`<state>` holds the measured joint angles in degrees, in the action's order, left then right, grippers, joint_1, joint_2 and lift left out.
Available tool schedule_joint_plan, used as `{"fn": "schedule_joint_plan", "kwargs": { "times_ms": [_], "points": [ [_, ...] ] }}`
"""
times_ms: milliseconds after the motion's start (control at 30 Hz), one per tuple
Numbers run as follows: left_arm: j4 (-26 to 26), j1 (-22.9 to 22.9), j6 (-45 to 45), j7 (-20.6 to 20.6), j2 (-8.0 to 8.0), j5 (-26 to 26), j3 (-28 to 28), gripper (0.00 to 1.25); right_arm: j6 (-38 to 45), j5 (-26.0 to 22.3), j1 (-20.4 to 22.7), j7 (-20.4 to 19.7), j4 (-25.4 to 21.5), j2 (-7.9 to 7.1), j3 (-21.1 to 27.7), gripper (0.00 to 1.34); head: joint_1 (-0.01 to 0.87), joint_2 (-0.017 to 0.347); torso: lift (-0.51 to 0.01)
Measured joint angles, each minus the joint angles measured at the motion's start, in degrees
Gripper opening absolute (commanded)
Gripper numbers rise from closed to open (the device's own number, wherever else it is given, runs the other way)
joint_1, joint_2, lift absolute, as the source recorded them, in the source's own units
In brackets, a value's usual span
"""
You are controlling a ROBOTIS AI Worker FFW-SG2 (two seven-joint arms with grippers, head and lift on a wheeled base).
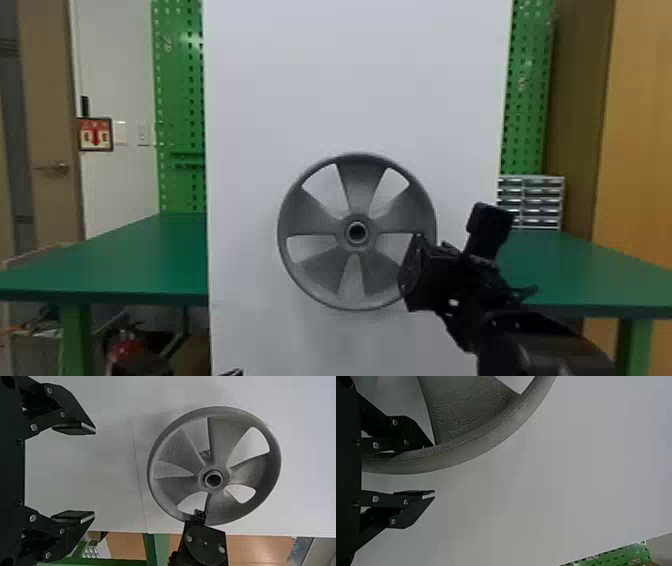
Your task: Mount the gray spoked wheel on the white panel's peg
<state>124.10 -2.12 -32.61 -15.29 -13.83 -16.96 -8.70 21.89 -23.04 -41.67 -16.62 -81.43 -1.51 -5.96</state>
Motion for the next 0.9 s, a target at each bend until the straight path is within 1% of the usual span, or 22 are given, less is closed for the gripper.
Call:
{"fn": "schedule_joint_plan", "kwargs": {
  "times_ms": [133, 167, 200, 233, 900],
  "points": [
    [0.0, -0.1, 0.0, 0.0, 0.0, 0.0, 0.0, 0.75, -0.2, -0.1, 0.1, 0.0, 0.0, -0.04, 0.1, 1.08, 0.123, -0.008, -0.403],
    [0.0, -0.1, 0.0, 0.0, 0.0, 0.0, 0.0, 0.75, -0.3, -0.1, 0.1, 0.0, 0.0, -0.06, 0.1, 1.16, 0.123, -0.008, -0.403],
    [0.0, -0.1, 0.0, 0.0, 0.0, 0.0, 0.0, 0.75, -0.3, -0.2, 0.1, 0.0, 0.0, -0.08, 0.1, 1.26, 0.123, -0.008, -0.403],
    [0.0, -0.1, 0.0, 0.0, 0.0, 0.0, 0.0, 0.75, -0.3, -0.2, 0.1, 0.0, 0.0, -0.09, 0.1, 1.33, 0.123, -0.008, -0.403],
    [0.0, 0.0, 0.0, -0.1, -0.01, 0.0, -0.2, 0.75, -0.5, -0.4, 0.2, 0.1, 0.0, -0.16, 0.2, 1.34, 0.123, -0.008, -0.403]
  ]
}}
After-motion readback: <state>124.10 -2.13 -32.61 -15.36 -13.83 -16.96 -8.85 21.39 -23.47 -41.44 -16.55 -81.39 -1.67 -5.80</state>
